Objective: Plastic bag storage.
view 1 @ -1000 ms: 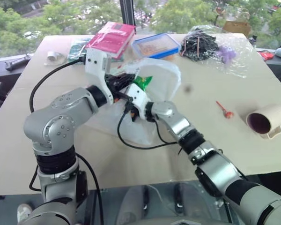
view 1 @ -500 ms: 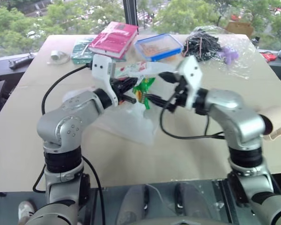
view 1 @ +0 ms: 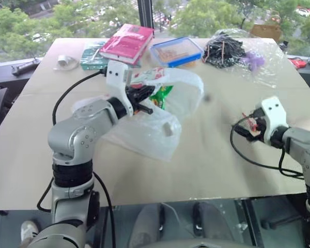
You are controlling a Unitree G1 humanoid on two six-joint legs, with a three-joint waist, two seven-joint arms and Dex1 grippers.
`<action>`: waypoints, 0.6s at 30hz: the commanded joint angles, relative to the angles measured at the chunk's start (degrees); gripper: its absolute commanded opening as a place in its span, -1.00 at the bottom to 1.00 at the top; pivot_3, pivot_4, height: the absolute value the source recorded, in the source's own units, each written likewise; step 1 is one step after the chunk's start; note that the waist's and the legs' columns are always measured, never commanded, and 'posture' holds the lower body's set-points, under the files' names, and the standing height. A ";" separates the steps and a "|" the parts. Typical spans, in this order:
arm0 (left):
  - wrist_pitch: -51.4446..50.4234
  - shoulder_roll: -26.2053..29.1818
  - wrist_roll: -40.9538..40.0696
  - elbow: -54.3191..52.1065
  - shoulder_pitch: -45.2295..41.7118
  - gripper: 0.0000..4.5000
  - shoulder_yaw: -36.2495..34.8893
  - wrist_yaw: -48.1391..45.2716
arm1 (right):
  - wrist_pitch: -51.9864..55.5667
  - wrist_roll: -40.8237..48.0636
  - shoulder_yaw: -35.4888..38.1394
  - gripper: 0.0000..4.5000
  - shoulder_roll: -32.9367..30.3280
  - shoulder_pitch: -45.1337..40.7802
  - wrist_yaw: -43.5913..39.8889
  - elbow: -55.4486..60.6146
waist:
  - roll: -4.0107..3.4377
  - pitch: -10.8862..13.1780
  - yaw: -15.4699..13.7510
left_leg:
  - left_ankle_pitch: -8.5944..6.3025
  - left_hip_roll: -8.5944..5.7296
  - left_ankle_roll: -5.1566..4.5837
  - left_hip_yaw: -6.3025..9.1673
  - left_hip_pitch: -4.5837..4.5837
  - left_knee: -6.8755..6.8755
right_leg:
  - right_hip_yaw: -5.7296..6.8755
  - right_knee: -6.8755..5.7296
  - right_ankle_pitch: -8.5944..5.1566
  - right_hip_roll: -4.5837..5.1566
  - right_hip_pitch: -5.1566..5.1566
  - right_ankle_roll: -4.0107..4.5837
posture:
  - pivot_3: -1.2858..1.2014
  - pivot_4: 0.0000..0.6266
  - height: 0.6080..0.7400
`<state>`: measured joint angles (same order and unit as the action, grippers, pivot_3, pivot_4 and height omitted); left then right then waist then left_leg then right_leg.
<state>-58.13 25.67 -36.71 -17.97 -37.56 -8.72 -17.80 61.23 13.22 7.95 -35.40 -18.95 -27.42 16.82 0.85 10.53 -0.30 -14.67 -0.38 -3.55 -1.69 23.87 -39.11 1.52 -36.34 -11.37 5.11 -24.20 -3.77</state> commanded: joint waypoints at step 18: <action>0.40 1.58 0.16 -2.03 -1.12 -1.00 -0.60 0.26 | -12.82 -3.73 -0.74 -0.69 -2.94 2.23 1.41 -8.48 | 0.03 -0.02 -0.46 | 0.06 0.03 0.11 0.09 -0.05 -0.09 | 0.08 0.15 0.00 -0.02 0.19 -0.02 | 0.03 -0.52 1.00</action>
<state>-58.41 26.75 -36.72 -18.53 -37.98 -8.73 -17.31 49.46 10.16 7.46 -36.71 -17.60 -24.98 6.38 0.88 10.51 -0.76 -14.61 -0.35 -3.44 -1.60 23.83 -39.19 1.59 -36.18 -11.37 5.09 -24.01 -3.80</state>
